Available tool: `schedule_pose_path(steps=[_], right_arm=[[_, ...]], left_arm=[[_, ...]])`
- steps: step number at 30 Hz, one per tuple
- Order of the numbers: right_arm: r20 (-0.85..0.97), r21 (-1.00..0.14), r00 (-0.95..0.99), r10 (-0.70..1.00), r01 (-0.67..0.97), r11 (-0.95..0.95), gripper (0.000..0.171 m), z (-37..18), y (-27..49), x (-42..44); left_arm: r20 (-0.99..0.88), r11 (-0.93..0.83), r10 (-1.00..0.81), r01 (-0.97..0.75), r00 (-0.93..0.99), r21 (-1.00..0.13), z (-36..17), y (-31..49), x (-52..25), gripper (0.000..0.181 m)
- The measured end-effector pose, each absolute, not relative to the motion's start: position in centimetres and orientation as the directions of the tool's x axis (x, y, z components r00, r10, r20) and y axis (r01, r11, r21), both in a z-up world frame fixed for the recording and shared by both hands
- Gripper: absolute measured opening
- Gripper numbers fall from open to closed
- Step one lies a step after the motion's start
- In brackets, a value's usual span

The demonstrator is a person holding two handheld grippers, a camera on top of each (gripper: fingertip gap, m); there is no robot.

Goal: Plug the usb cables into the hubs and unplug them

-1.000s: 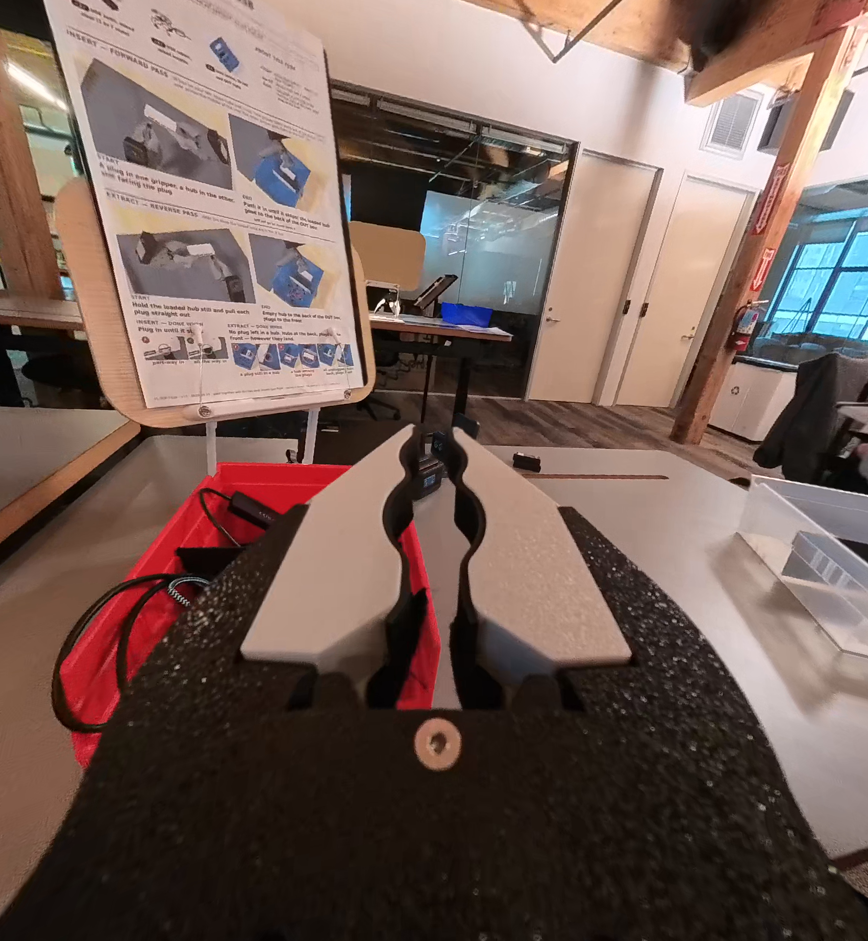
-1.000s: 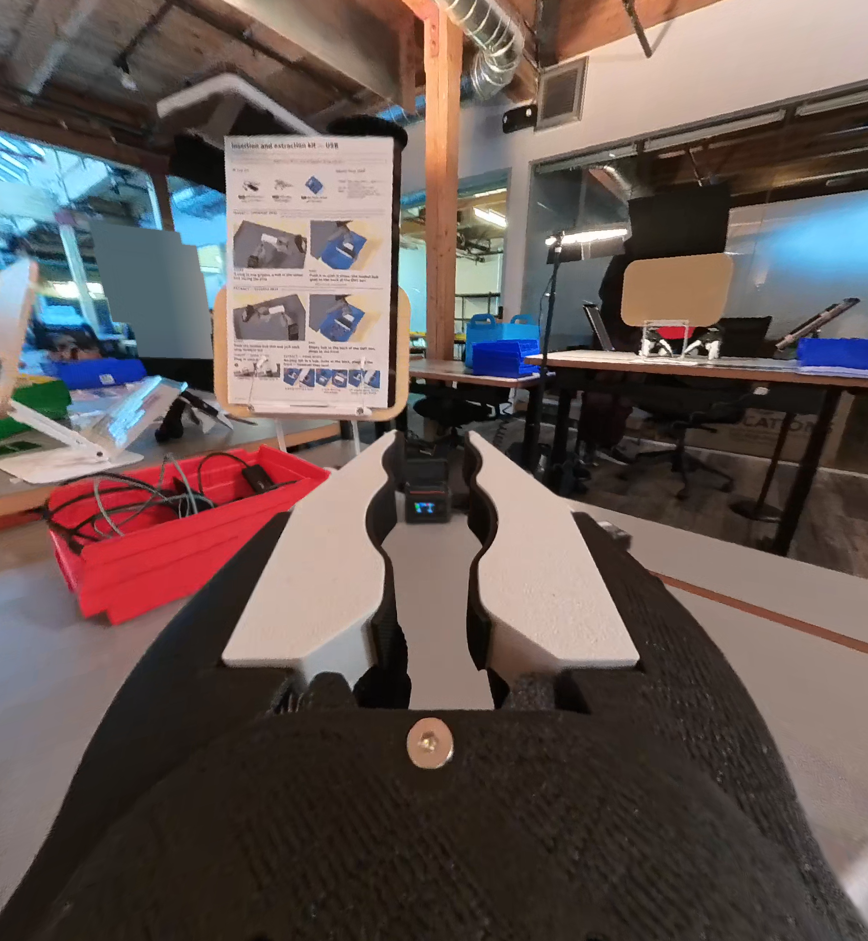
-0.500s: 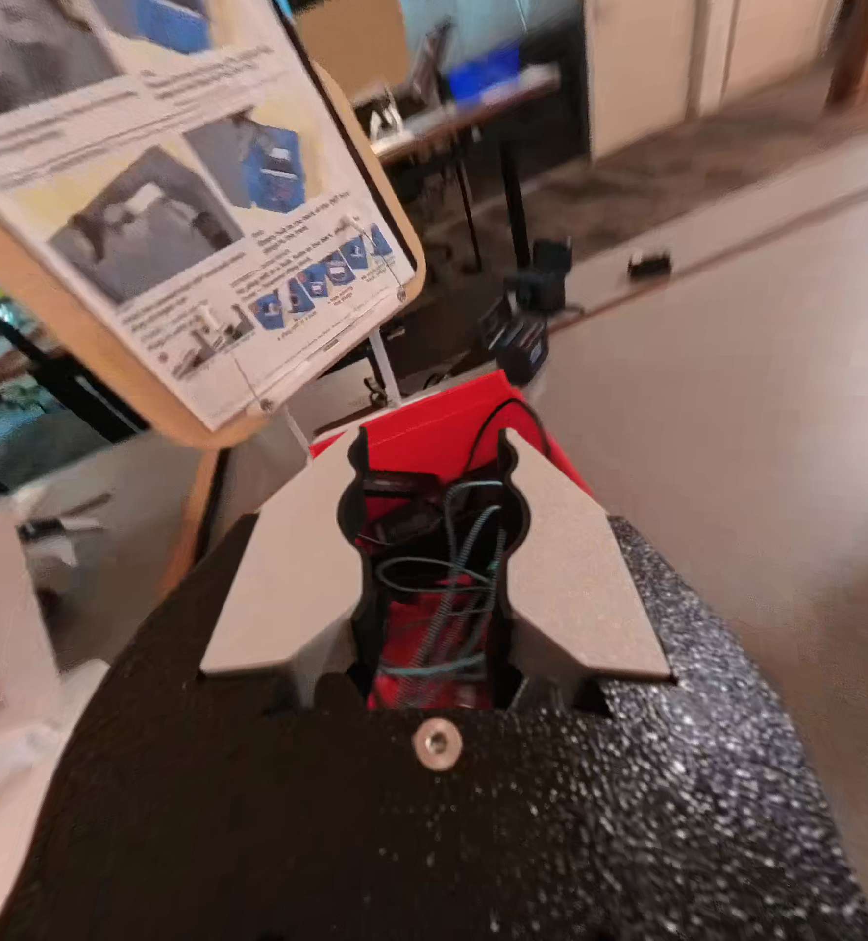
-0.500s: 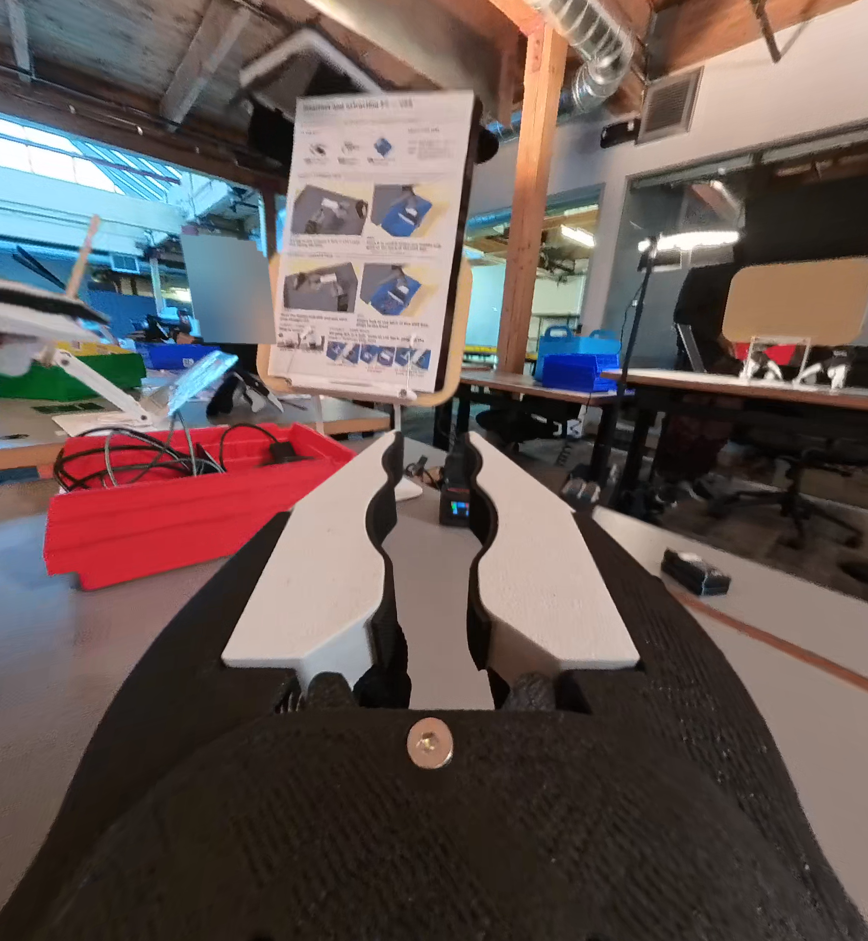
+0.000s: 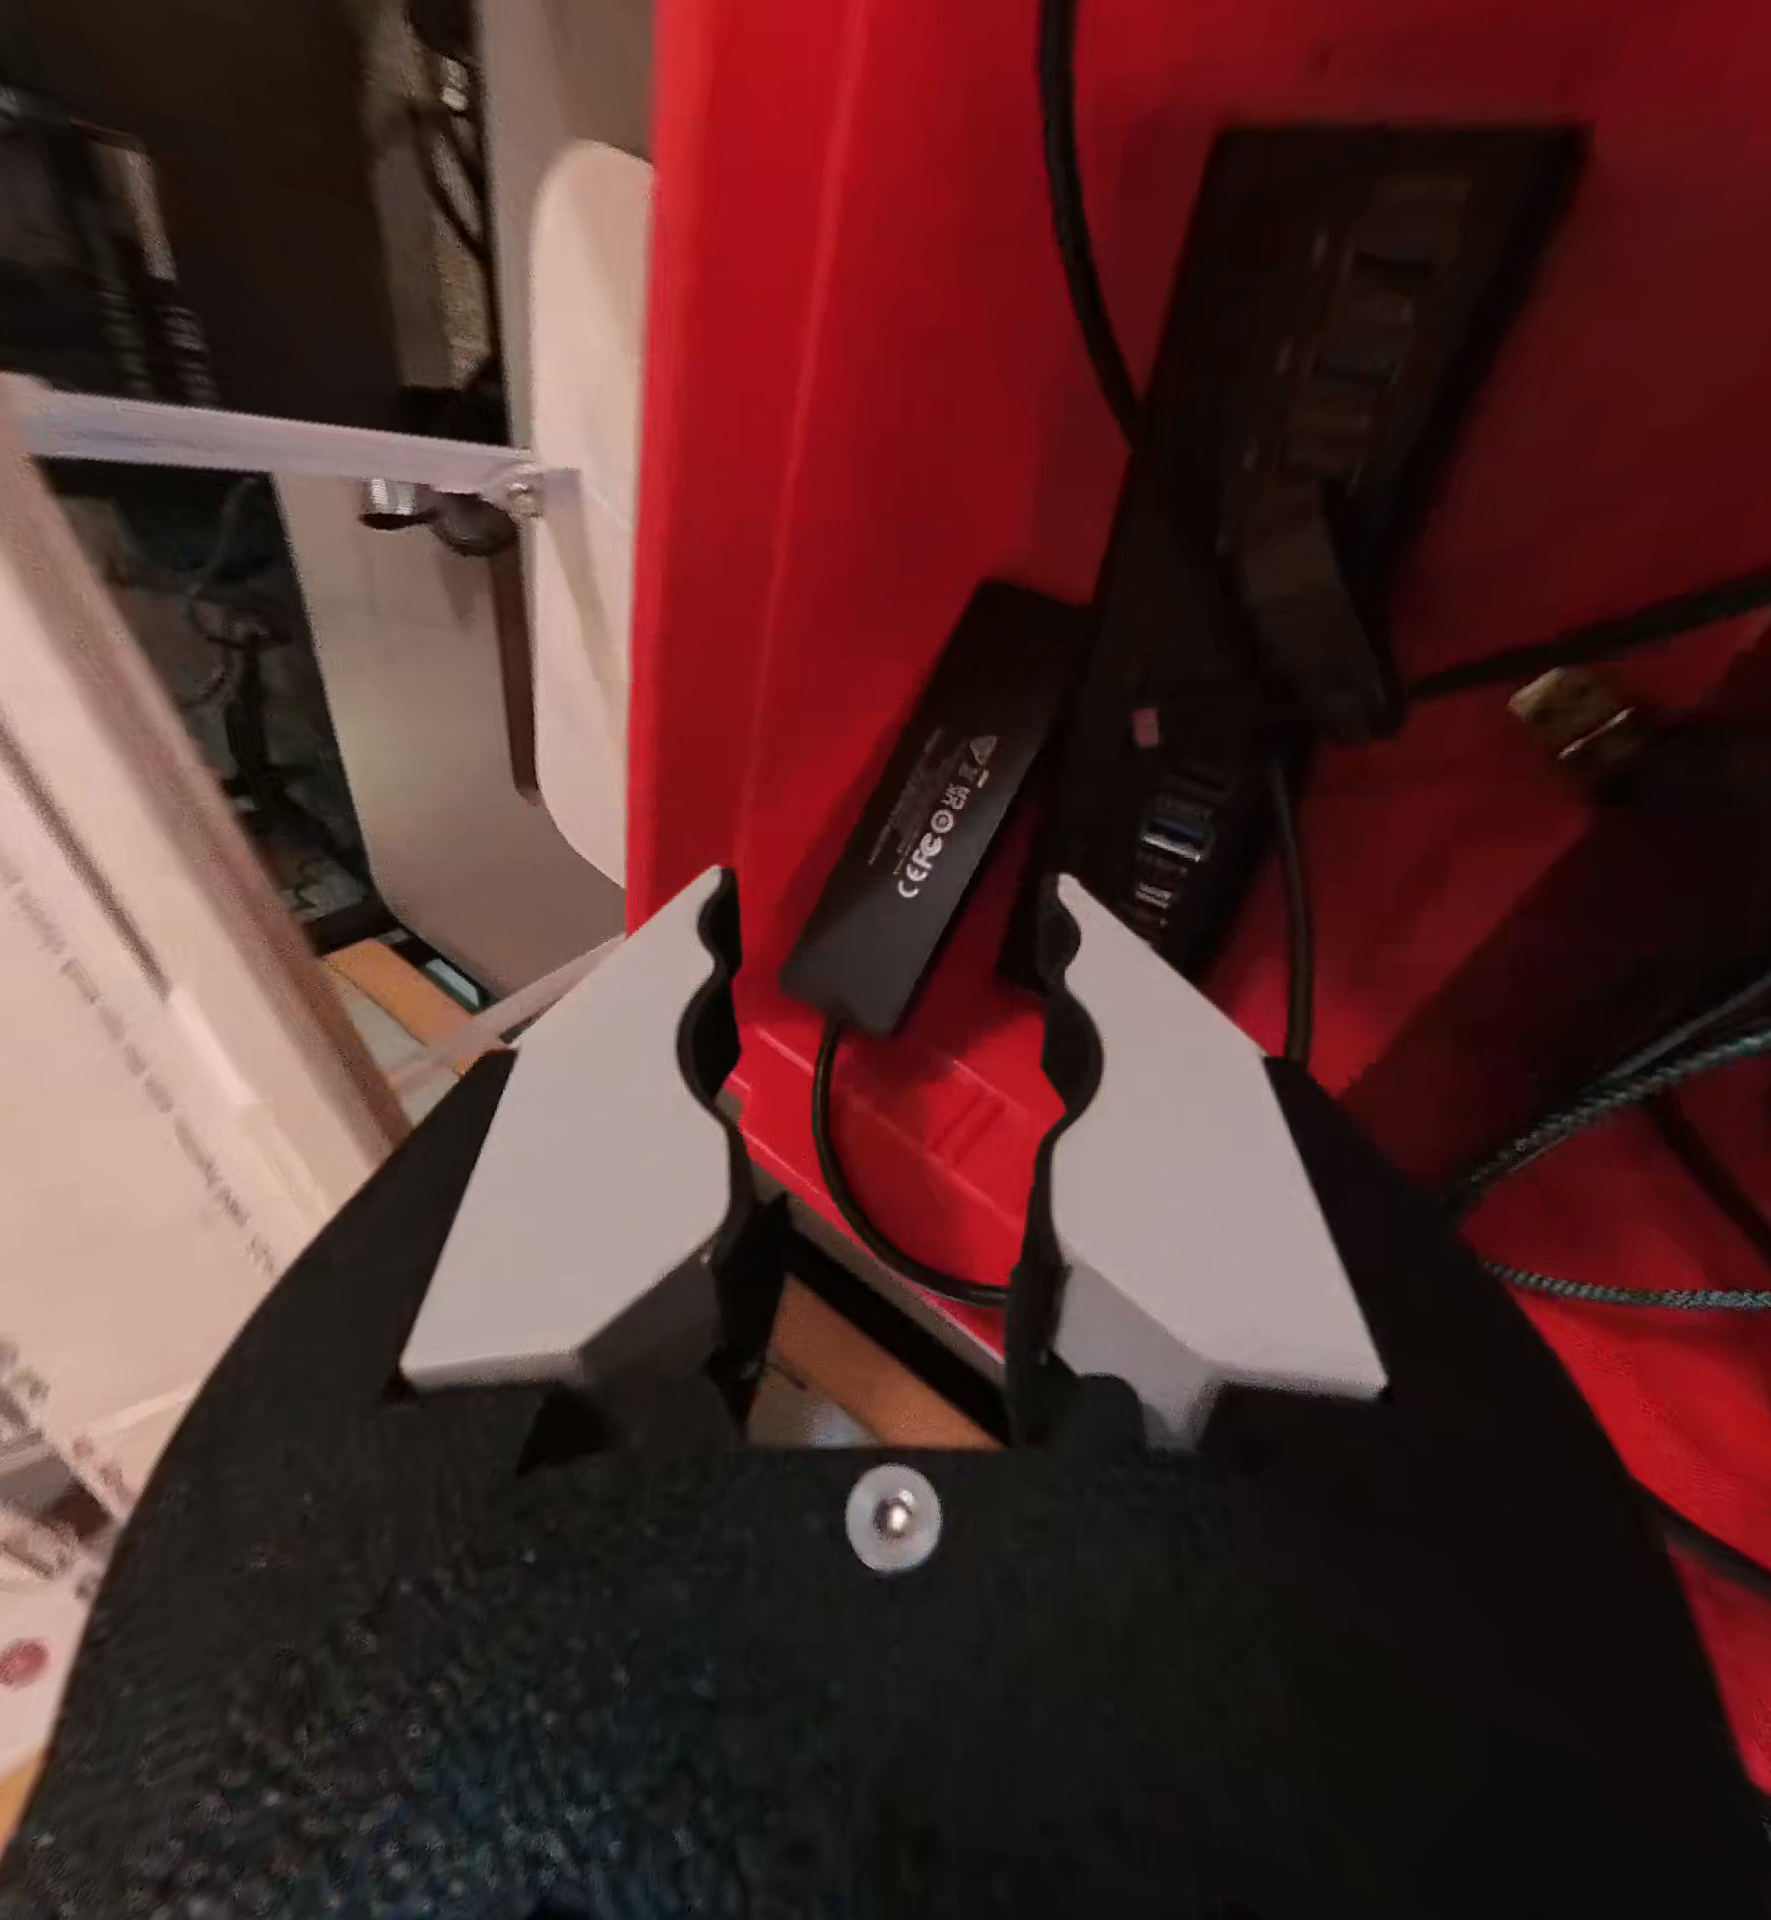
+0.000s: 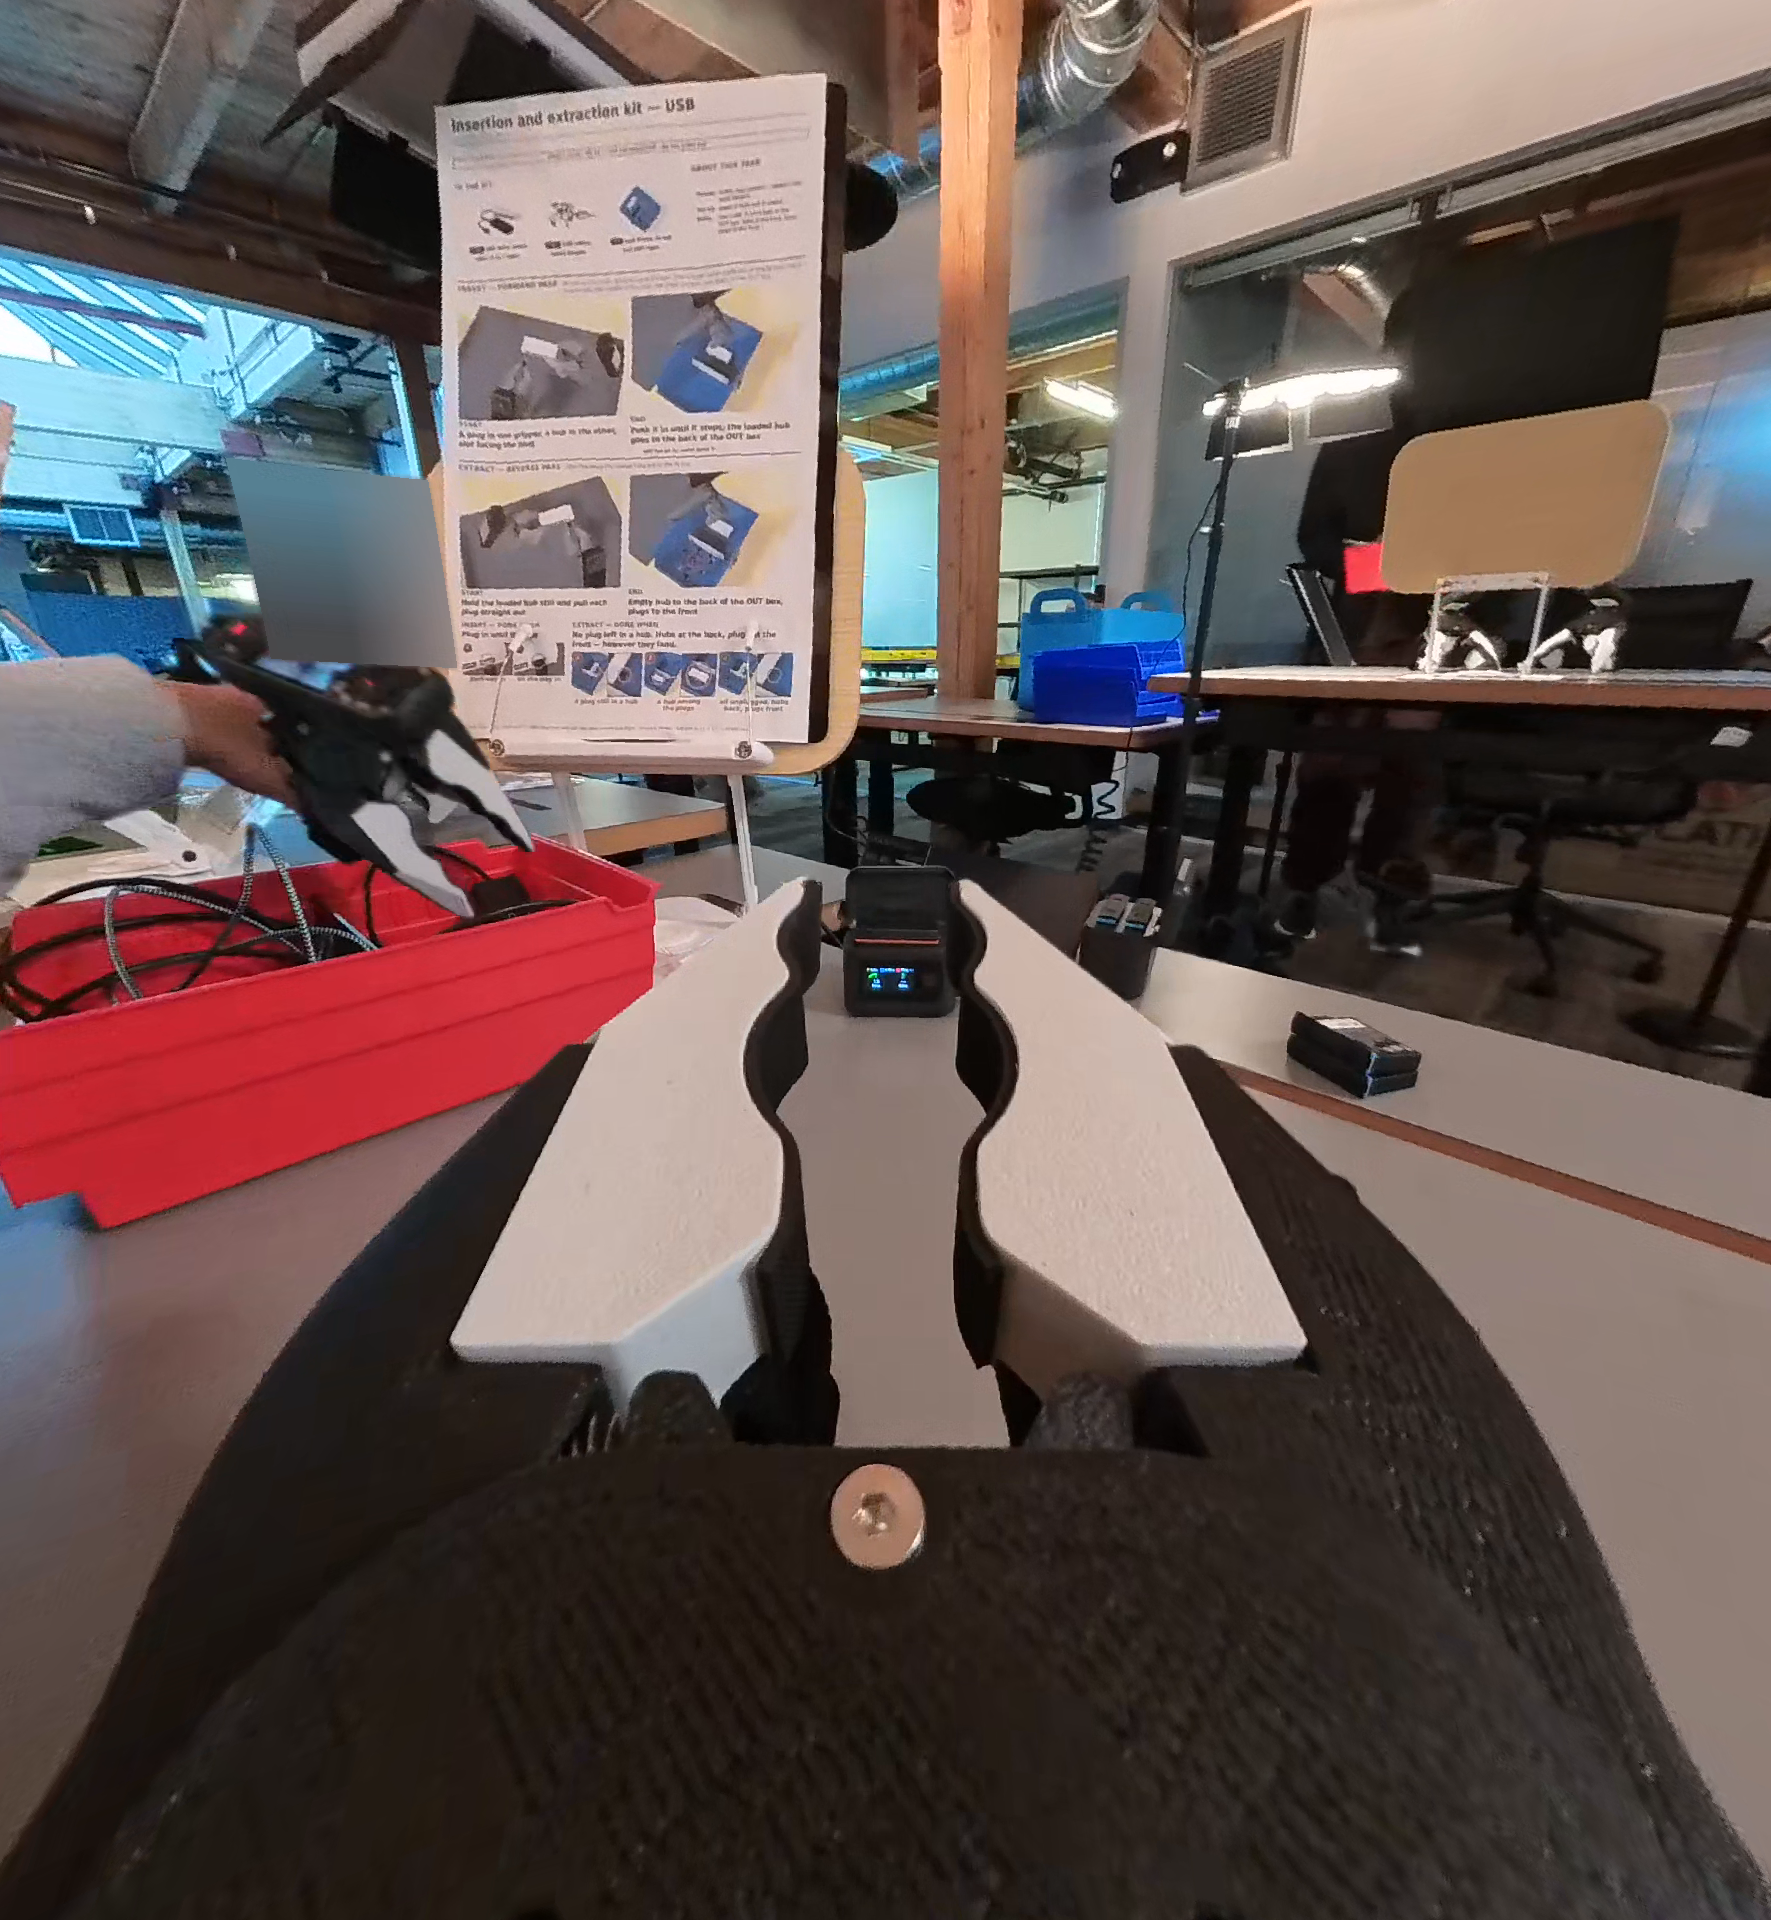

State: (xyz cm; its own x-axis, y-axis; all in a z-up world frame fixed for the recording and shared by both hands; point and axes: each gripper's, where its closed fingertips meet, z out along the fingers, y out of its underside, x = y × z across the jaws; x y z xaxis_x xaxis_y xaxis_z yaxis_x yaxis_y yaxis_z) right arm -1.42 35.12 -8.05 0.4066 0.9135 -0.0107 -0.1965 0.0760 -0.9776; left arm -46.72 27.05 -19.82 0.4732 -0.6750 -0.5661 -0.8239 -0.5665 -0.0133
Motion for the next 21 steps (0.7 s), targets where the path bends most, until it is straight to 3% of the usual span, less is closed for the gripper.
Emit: schedule_pose_path(steps=[6, 11, 21], right_arm=[[0.004, -0.979, 0.415, 0.91, -0.182, 0.087, 0.022, -8.0, 35.1, -1.3], [-0.013, -0.976, 0.408, 0.913, -0.204, 0.078, 0.021, -7.7, 35.1, -1.0], [-0.022, -0.974, 0.401, 0.916, -0.216, 0.071, 0.021, -7.5, 34.9, -0.9]], left_arm=[[-0.52, -0.423, -0.827, -0.845, 0.213, 0.328, -22.0, 26.5, -49.3, 0.047], [-0.513, -0.24, -0.852, -0.79, -0.107, 0.564, -22.5, 26.9, -50.5, 0.043], [-0.697, -0.342, -0.709, -0.811, -0.109, 0.475, -21.7, 28.0, -50.6, 0.021]])
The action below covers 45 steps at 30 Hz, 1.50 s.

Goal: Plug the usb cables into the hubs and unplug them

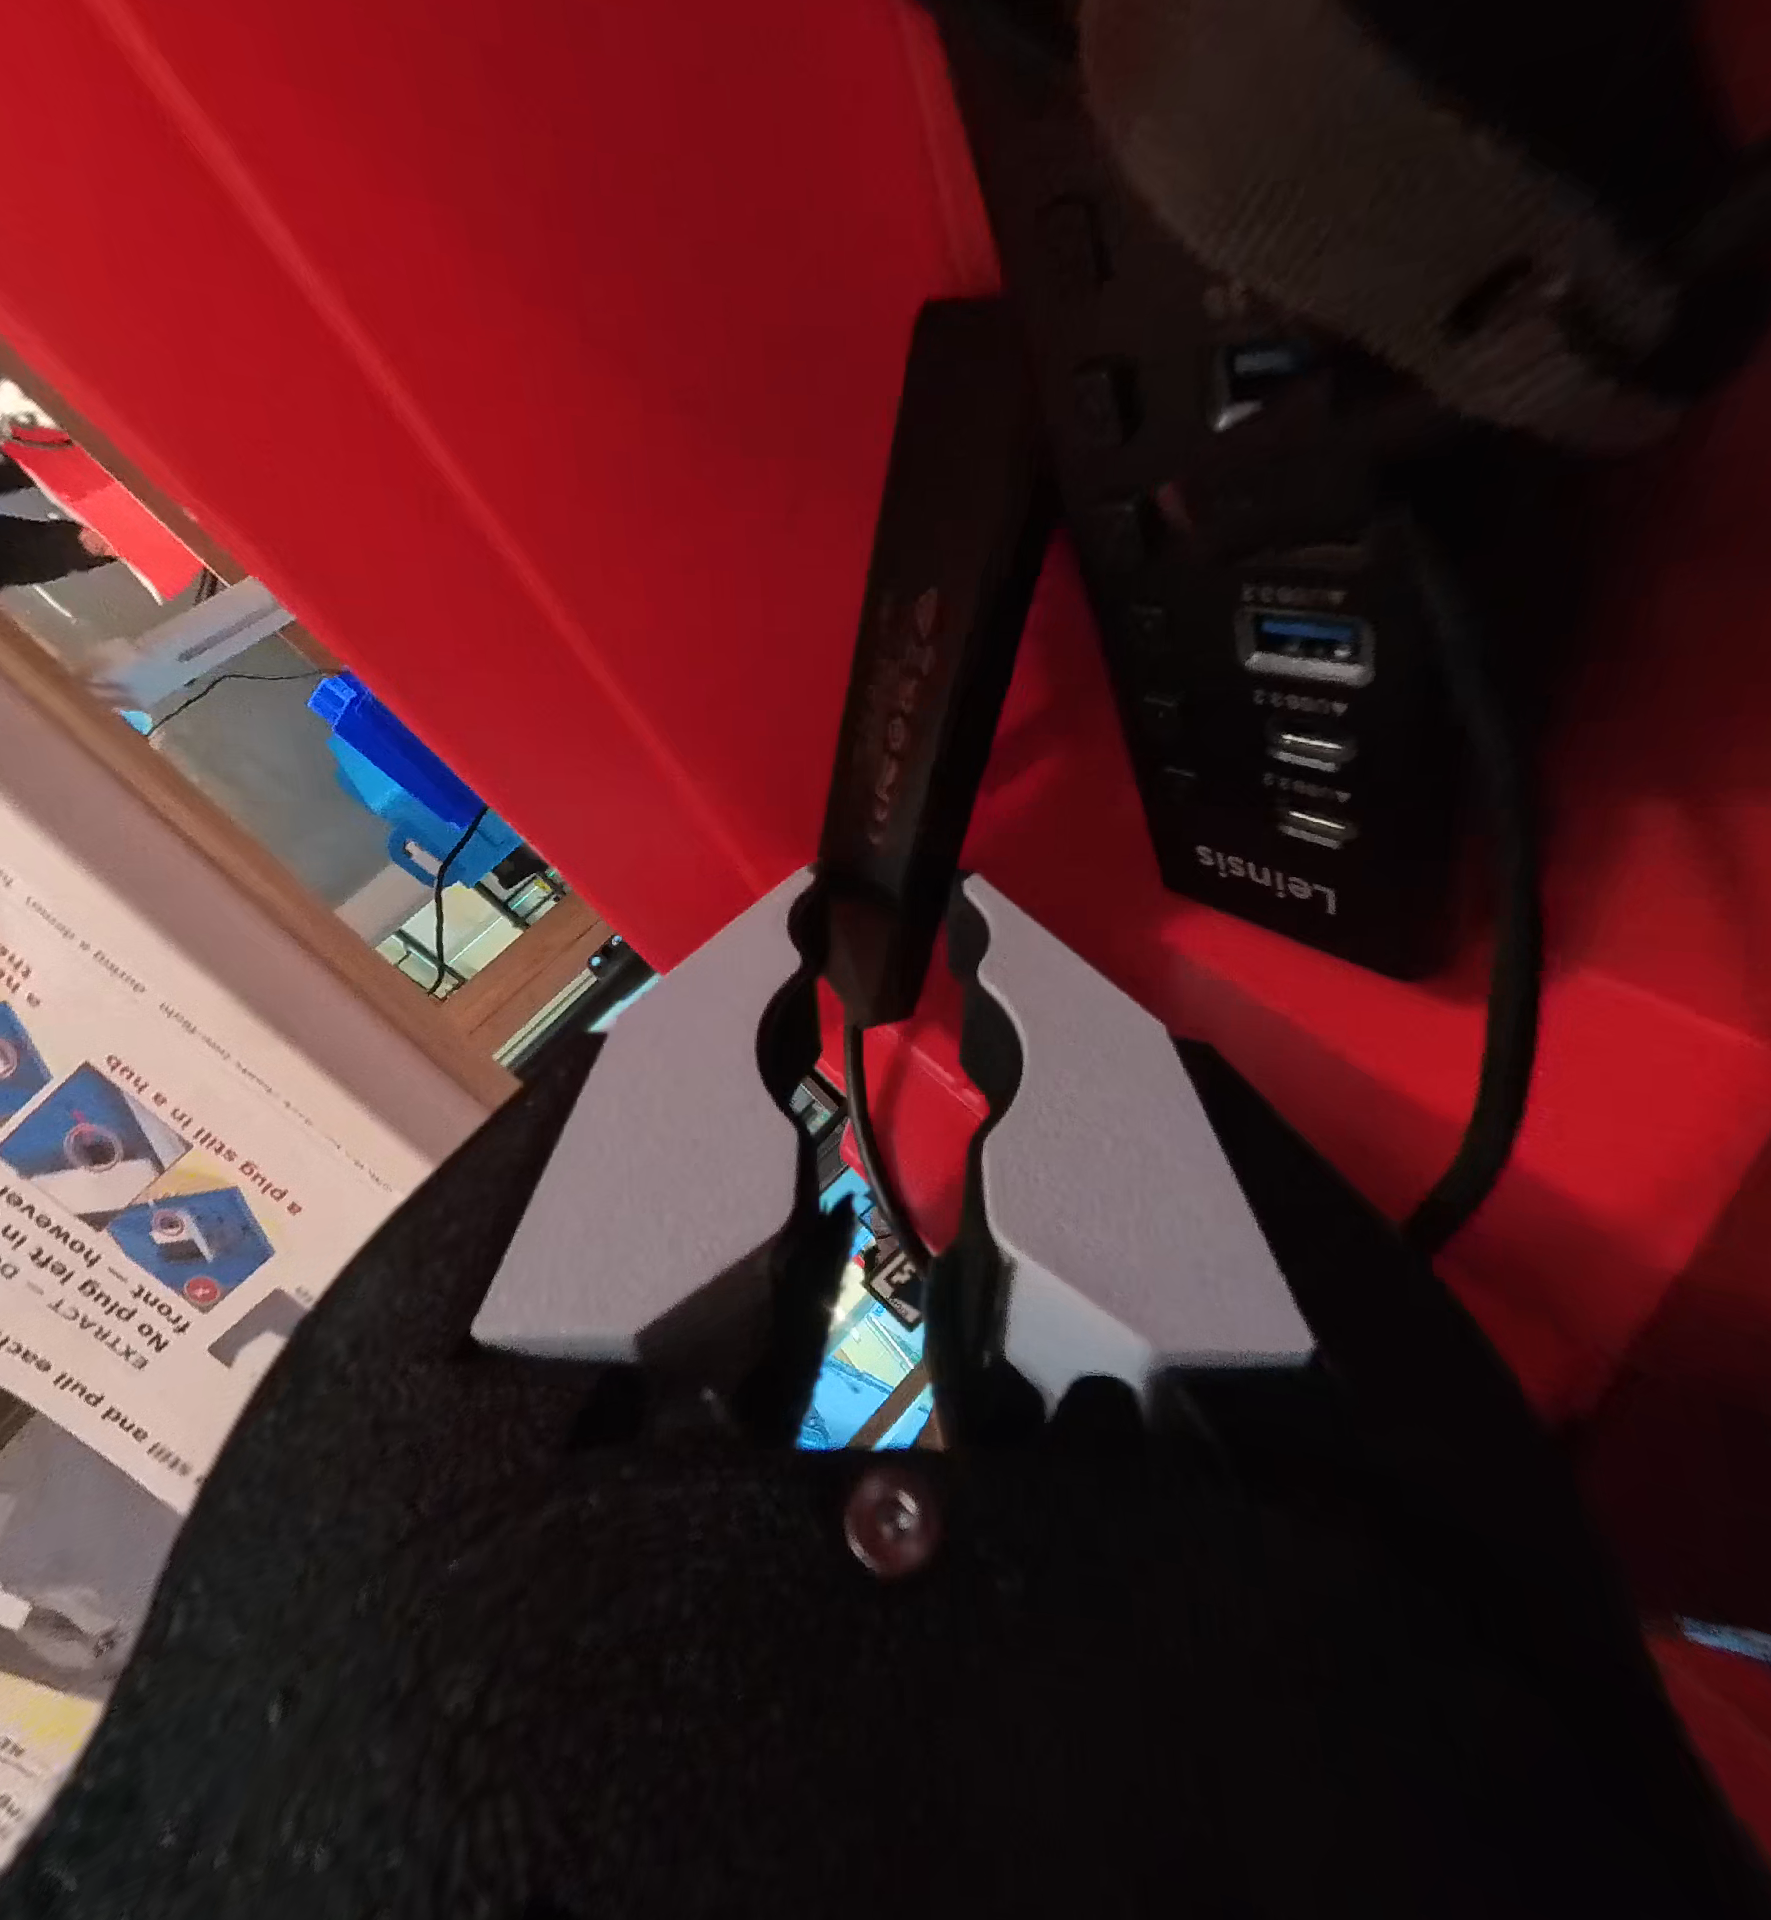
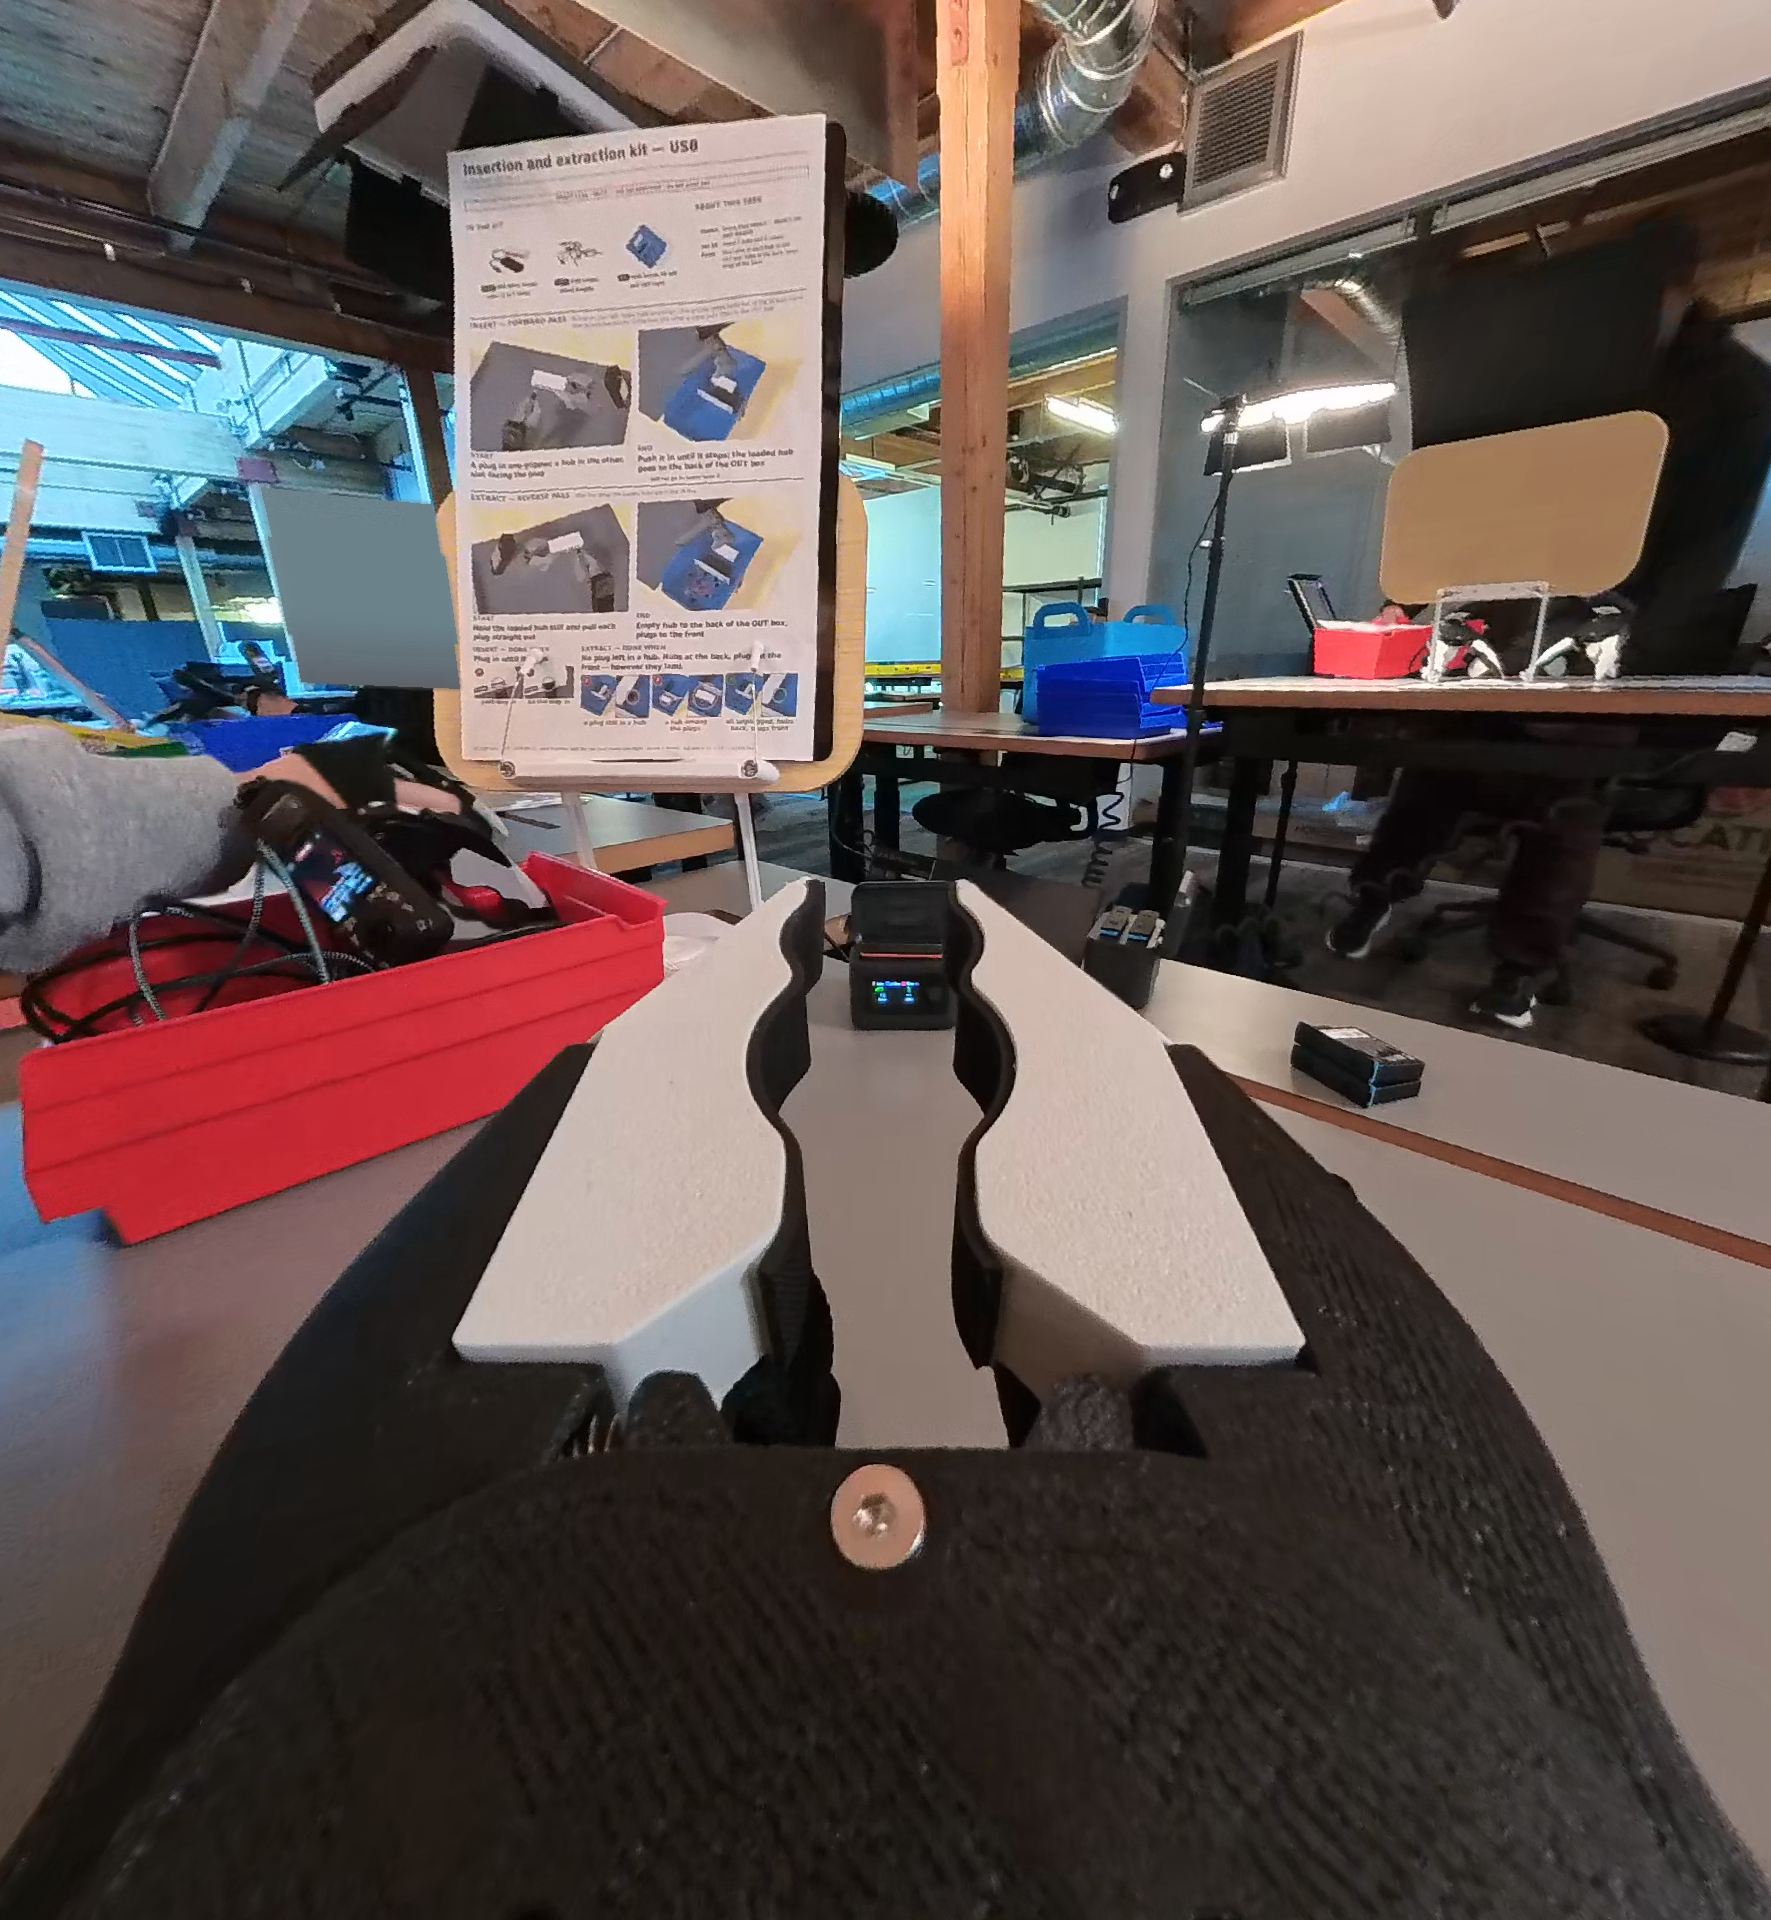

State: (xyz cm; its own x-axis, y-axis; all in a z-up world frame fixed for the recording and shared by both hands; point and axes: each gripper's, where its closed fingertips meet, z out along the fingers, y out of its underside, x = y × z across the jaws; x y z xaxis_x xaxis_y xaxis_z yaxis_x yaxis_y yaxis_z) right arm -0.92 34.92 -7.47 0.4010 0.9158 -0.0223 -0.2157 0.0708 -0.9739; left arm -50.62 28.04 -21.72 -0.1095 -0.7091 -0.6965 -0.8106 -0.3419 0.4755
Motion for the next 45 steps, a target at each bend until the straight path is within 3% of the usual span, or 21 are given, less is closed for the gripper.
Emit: schedule_pose_path(steps=[6, 10, 14, 19, 24, 31, 34, 37, 42, 45], right_arm=[[-0.034, -0.973, 0.397, 0.917, -0.223, 0.06, 0.02, -7.5, 35.0, -0.9], [-0.045, -0.972, 0.399, 0.916, -0.23, 0.052, 0.018, -7.6, 35.2, -0.9], [-0.047, -0.969, 0.404, 0.914, -0.24, 0.056, 0.016, -7.6, 35.3, -0.8], [-0.035, -0.961, 0.421, 0.906, -0.263, 0.085, 0.015, -7.2, 35.3, -0.3], [-0.104, -0.923, 0.338, 0.936, -0.382, 0.035, 0.014, -6.0, 34.8, 0.5], [-0.083, -0.902, 0.399, 0.913, -0.42, 0.102, 0.014, -4.9, 35.1, 2.2], [-0.054, -0.888, 0.458, 0.887, -0.429, 0.167, 0.014, -4.2, 35.2, 3.2], [-0.032, -0.868, 0.559, 0.828, -0.427, 0.255, 0.014, -3.3, 35.6, 4.9], [-0.017, -0.848, 0.718, 0.696, -0.38, 0.371, 0.014, -2.9, 36.8, 7.6], [-0.009, -0.846, 0.774, 0.633, -0.343, 0.409, 0.013, -3.0, 37.2, 8.3]], left_arm=[[-0.783, -0.402, -0.615, -0.816, -0.095, 0.414, -18.7, 27.3, -50.1, 0.008], [-0.893, -0.515, -0.45, -0.824, 0.024, 0.237, -13.0, 26.6, -49.3, 0.008], [-0.969, -0.546, -0.216, -0.837, 0.119, 0.018, -3.5, 26.0, -45.9, 0.008], [-0.972, -0.459, 0.008, -0.862, 0.236, -0.213, 9.3, 25.8, -38.4, 0.008], [-0.865, -0.334, 0.08, -0.805, 0.495, -0.491, 18.2, 27.2, -30.4, 0.008], [-0.808, -0.172, 0.04, -0.792, 0.588, -0.586, 24.3, 31.3, -20.0, 0.008], [-0.705, -0.108, -0.079, -0.709, 0.704, -0.696, 24.6, 33.6, -15.6, 0.008], [-0.611, -0.157, -0.212, -0.644, 0.762, -0.749, 21.5, 36.6, -13.0, 0.008], [-0.315, -0.331, -0.442, -0.479, 0.84, -0.813, 9.6, 41.4, -10.0, 0.008], [-0.052, -0.511, -0.509, -0.35, 0.859, -0.785, -0.2, 43.2, -8.9, 0.008]])
